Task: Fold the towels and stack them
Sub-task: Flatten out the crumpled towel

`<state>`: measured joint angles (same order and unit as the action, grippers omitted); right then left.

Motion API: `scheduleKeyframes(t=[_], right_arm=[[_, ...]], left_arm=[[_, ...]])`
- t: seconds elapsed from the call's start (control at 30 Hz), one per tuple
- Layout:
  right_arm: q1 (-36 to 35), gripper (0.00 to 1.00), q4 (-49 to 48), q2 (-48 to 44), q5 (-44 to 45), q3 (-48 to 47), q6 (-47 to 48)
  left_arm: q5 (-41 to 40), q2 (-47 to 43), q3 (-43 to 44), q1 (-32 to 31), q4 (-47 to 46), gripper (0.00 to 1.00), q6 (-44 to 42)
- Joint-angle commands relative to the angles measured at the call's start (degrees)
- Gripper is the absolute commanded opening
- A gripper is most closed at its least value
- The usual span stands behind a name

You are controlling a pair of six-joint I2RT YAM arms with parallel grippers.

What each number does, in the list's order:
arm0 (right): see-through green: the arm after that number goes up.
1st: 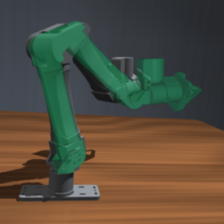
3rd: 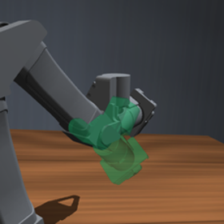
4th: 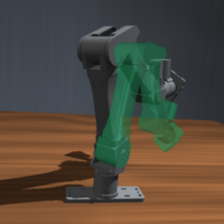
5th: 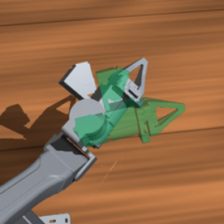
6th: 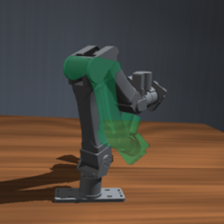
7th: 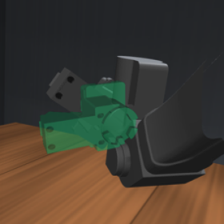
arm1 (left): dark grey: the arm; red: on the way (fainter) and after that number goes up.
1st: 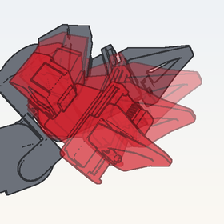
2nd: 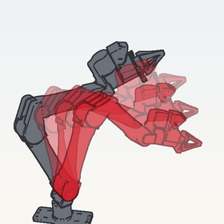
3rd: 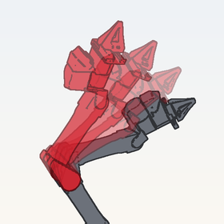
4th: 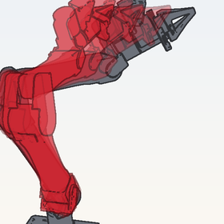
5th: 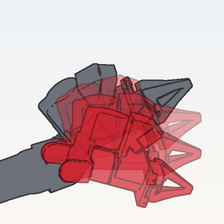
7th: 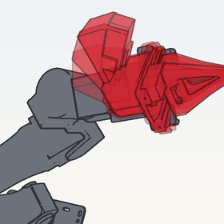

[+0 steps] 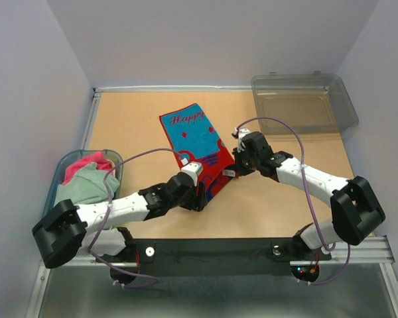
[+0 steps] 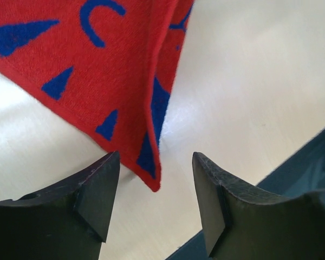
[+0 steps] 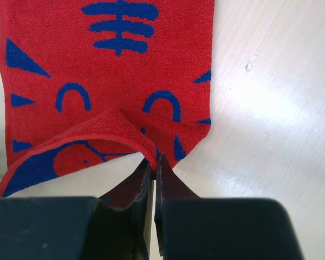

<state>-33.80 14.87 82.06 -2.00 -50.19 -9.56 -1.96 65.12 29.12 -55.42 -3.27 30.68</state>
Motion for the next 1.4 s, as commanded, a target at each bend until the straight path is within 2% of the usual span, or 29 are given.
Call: scheduleKeyframes(t=[0.0,0.2,0.37,0.6,0.63,0.73,0.83,0.93,1.07,1.2,1.37], right_arm=[[0.3,0.01,-2.9,-0.6,-0.3,-2.8,-1.0],[0.4,0.01,-3.0,-0.8,-0.2,-2.7,-1.3],[0.4,0.01,-2.9,-0.9,0.2,-2.9,-1.3],[0.4,0.01,-3.1,-0.9,0.3,-3.0,-1.4],[0.4,0.01,-3.0,-0.9,0.3,-3.0,-1.5],[0.4,0.01,-3.0,-1.4,0.3,-3.3,-1.6],[0.5,0.01,-2.9,-2.7,1.6,-4.5,-0.9],[0.8,0.01,-2.6,-5.1,5.5,-7.1,1.8],[1.2,0.01,-1.7,-7.7,10.4,-13.5,6.7],[1.5,0.01,-1.5,-8.6,14.8,-22.1,13.2],[1.5,0.01,-1.6,-9.1,15.6,-32.9,20.5]], left_arm=[[-4.3,5.1,3.5,-2.6,2.5,0.63,-0.3],[-7.3,9.0,5.9,-6.2,5.6,0.58,0.9],[-9.7,8.9,5.9,-6.7,6.2,0.44,1.6],[-9.5,10.9,6.6,-6.9,6.2,0.33,0.9],[-9.4,11.4,6.8,-6.9,6.2,0.29,0.8],[-9.6,11.7,7.9,-7.2,6.9,0.0,0.5],[-13.1,9.7,11.0,-7.2,10.7,0.0,-0.2],[-26.1,7.0,19.8,-6.0,21.8,0.0,-2.8],[-36.1,5.1,32.5,-0.7,30.2,0.0,-10.2],[-41.6,4.4,46.3,4.4,31.0,0.0,-20.5],[-45.0,4.0,62.9,5.8,26.3,0.0,-33.4]])
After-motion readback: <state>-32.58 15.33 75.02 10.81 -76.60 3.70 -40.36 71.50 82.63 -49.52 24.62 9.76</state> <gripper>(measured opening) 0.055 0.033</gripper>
